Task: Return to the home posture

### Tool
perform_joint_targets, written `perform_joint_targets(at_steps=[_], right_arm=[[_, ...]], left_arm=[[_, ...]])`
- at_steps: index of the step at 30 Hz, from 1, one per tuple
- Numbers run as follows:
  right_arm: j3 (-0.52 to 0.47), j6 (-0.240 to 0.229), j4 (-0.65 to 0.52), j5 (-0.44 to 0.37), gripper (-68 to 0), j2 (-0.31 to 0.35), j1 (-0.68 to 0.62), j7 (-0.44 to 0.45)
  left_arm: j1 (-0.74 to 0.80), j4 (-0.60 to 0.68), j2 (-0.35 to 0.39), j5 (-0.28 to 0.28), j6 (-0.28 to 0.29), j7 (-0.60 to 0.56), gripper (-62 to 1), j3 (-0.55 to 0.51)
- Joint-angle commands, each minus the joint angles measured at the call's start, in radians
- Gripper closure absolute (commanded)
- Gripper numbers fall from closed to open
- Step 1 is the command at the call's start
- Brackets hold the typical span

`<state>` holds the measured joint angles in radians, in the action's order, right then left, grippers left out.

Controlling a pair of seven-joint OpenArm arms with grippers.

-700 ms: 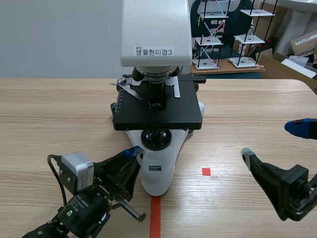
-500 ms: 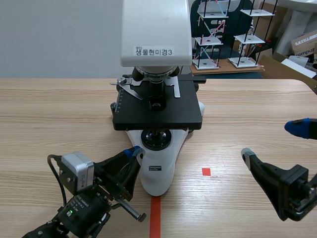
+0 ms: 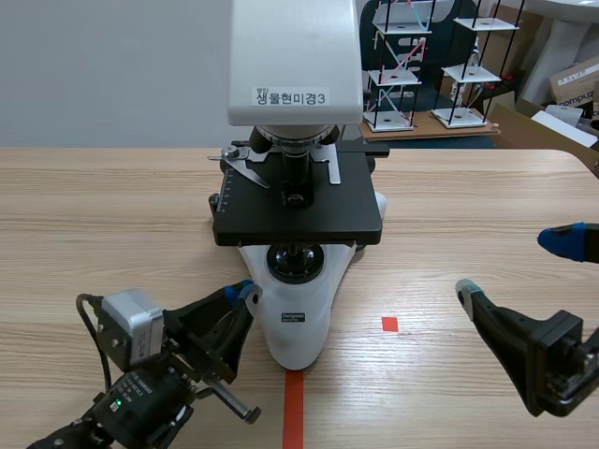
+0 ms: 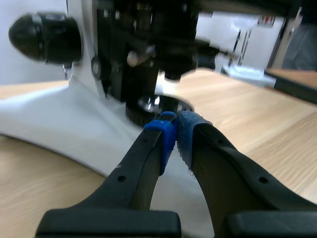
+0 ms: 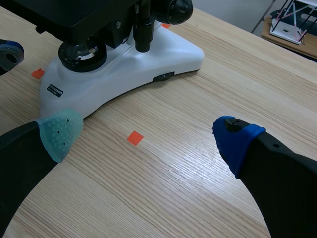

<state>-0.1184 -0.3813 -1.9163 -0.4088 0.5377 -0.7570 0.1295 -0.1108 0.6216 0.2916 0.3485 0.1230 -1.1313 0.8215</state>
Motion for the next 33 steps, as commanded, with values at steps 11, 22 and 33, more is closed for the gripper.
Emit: perform_joint_targets(at_steps=[11,22,33], right_arm=[[-0.002,-0.001,-0.006,-0.007,-57.8,0.002,0.009,0.014],[-0.002,-0.001,-0.006,-0.007,-57.8,0.002,0.009,0.014],[-0.002,-0.001,-0.006,-0.007,-57.8,0.002,0.009,0.014]], left_arm=[[0.238,0.375,0.230,-0.032,0.042,0.347,-4.4,-0.280],[0.623,0.851,0.350,-0.076,0.230,0.633,-4.4,-0.764],[0.949,1.175,0.314,-0.076,0.286,0.787,-40.3,-1.055]])
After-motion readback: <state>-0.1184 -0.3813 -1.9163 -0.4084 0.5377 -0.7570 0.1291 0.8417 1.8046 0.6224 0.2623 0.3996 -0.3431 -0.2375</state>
